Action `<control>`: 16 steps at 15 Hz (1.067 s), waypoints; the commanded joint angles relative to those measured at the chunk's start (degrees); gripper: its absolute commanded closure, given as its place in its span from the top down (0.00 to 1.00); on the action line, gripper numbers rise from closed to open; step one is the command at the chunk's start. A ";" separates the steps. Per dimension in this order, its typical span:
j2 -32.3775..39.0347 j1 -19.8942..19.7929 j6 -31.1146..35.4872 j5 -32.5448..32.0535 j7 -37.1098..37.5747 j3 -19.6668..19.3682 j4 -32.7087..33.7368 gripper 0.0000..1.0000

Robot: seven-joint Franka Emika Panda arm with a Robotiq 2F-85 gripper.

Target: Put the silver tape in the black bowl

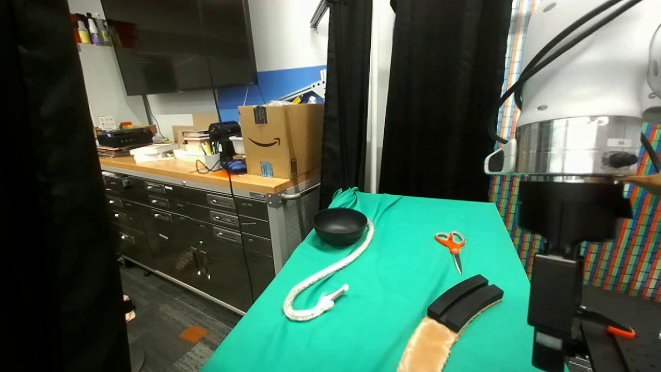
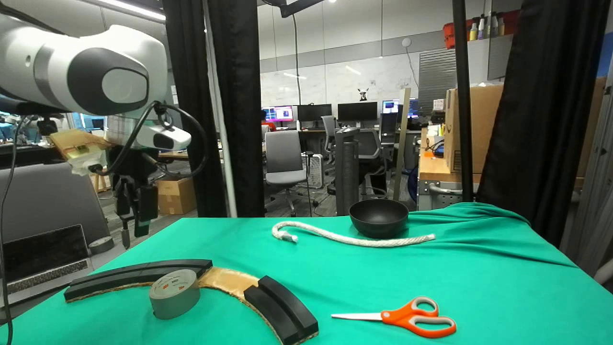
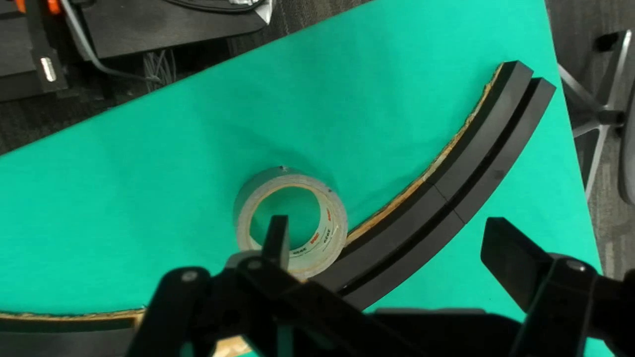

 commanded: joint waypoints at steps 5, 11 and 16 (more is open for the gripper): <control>9.11 1.81 5.80 -1.83 6.09 -1.09 4.21 1.00; 9.69 1.65 6.26 -5.19 1.76 -2.89 1.98 1.00; 11.08 1.45 6.26 -8.98 0.13 -3.98 0.25 1.00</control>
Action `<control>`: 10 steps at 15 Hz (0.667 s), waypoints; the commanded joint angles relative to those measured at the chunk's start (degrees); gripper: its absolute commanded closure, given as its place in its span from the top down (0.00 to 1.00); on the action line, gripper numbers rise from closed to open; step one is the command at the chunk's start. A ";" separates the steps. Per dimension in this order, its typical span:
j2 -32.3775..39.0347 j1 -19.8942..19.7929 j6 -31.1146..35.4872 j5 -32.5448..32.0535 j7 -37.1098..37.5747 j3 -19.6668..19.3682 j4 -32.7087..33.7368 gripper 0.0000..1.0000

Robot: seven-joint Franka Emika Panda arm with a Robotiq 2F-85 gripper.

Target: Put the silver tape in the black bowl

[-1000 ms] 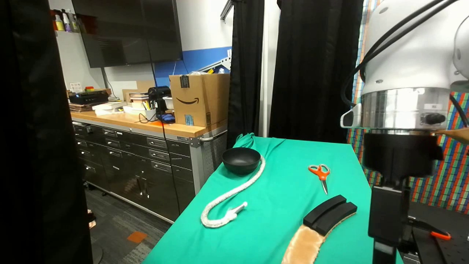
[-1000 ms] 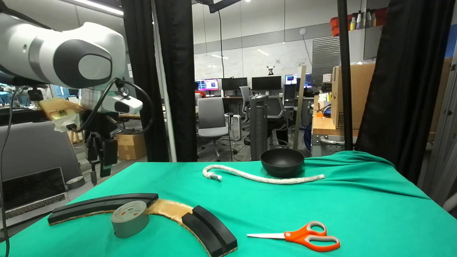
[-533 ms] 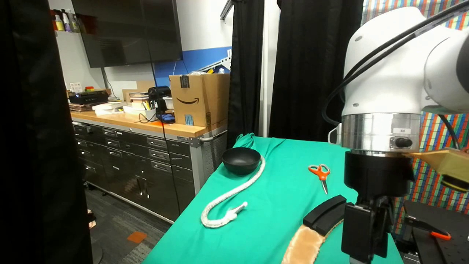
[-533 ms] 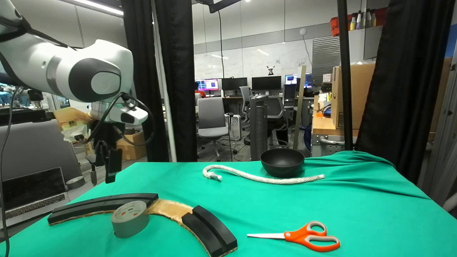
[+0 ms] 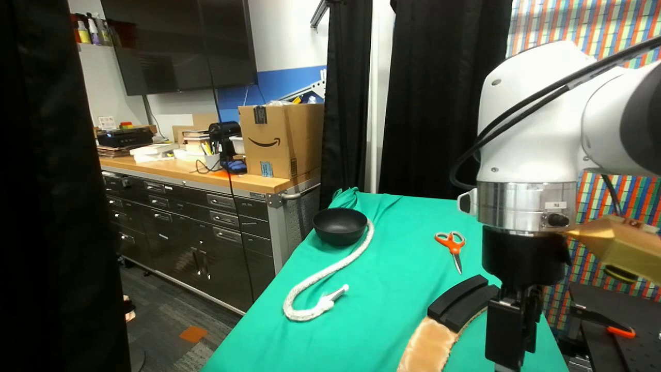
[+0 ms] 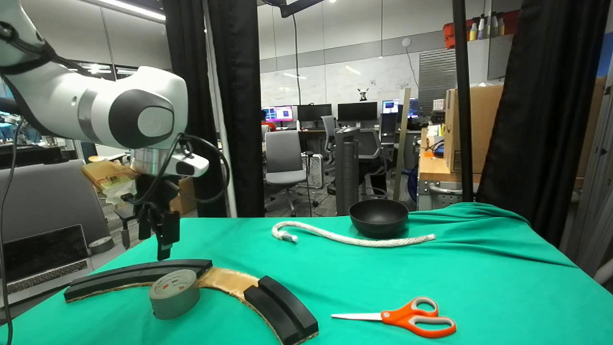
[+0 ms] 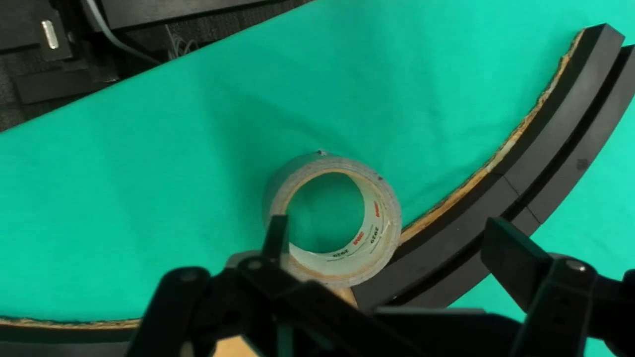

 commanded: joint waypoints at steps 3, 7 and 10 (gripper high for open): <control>2.42 0.96 1.14 -3.78 -1.56 -1.27 -1.58 1.00; 4.95 1.23 1.48 -4.56 -0.96 -1.39 -1.19 1.00; 6.74 1.45 2.32 -3.81 0.18 -1.47 -0.39 1.00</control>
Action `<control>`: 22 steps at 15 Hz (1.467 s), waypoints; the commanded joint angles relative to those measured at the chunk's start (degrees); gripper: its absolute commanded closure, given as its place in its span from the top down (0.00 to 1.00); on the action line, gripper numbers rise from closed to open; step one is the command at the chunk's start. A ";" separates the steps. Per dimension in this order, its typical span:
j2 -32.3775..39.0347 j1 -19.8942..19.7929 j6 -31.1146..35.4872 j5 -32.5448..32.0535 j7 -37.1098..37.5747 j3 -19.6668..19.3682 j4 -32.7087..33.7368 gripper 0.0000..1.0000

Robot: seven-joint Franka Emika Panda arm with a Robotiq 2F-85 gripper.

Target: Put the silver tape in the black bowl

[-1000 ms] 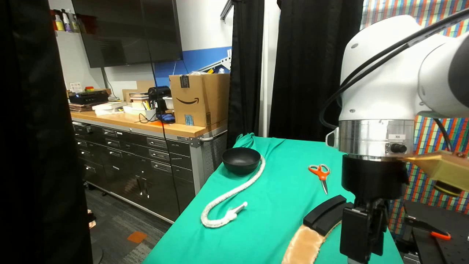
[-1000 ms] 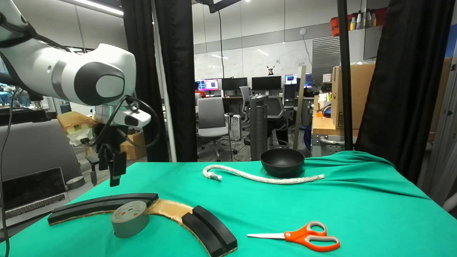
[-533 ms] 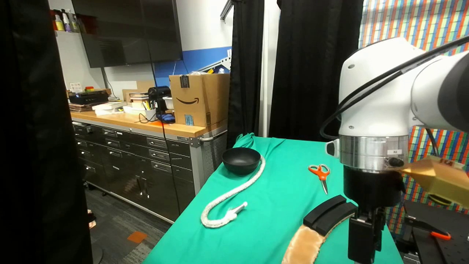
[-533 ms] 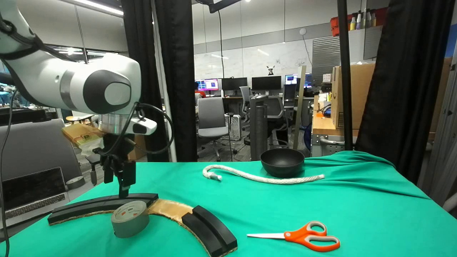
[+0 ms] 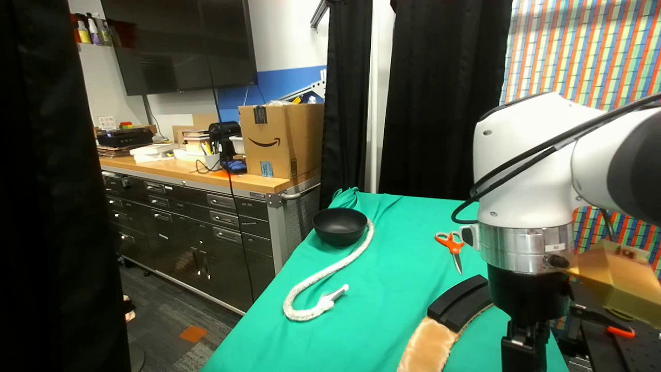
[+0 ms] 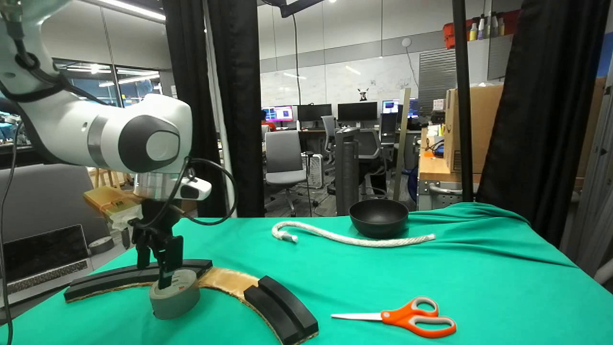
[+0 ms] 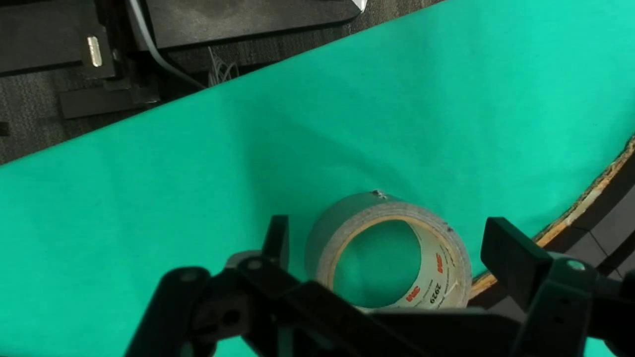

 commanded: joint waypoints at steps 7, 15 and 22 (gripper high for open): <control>5.37 1.51 5.26 0.37 2.10 -1.41 2.25 1.00; 8.51 0.91 12.95 0.73 -1.64 -2.74 1.43 1.00; 10.08 -0.32 17.92 2.86 -7.02 -3.95 -0.16 1.00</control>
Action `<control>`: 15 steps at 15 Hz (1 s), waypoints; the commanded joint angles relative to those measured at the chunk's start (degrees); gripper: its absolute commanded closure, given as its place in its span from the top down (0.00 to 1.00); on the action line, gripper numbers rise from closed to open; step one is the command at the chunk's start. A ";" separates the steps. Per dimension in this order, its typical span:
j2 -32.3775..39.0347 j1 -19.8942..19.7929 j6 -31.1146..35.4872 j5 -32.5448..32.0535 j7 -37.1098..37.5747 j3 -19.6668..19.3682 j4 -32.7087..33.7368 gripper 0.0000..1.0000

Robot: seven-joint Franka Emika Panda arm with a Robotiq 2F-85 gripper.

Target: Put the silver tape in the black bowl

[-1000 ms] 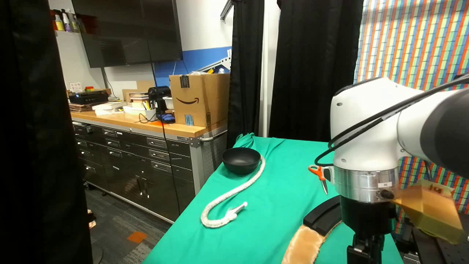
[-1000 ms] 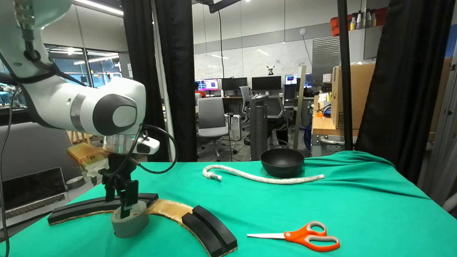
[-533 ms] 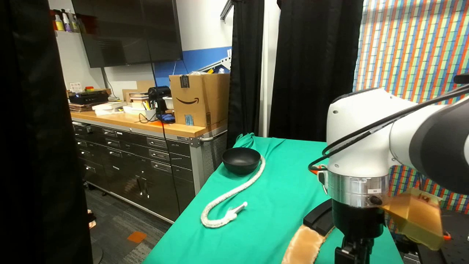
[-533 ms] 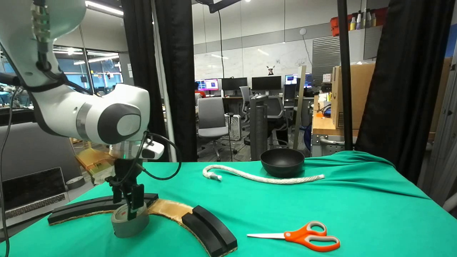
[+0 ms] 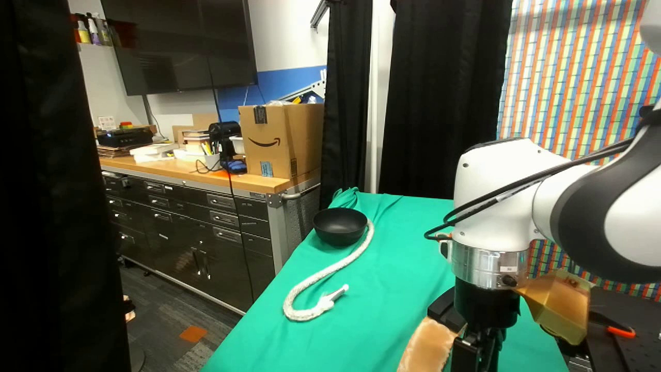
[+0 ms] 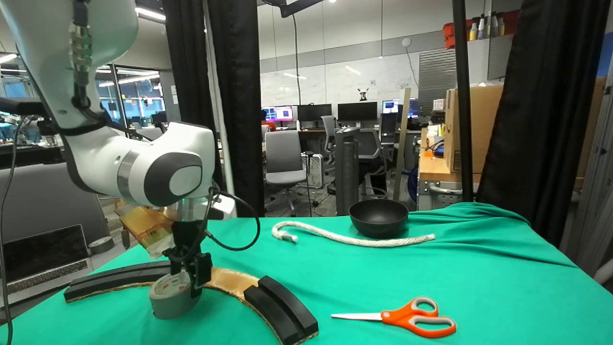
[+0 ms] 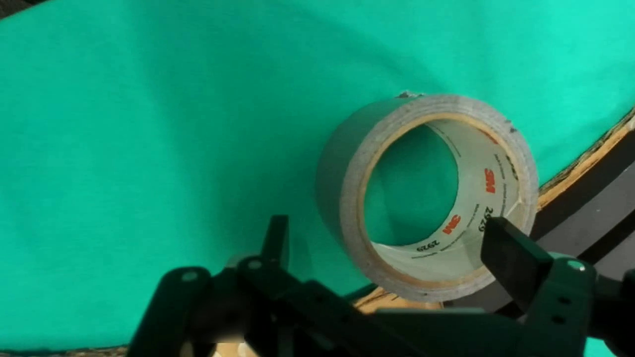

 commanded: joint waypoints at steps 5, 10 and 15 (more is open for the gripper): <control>0.60 -0.74 1.28 5.51 -12.23 1.35 -1.70 1.00; 1.37 -0.51 2.27 4.77 -14.85 1.32 -2.71 0.75; 1.22 -0.45 2.05 3.86 -15.16 0.90 -3.01 0.42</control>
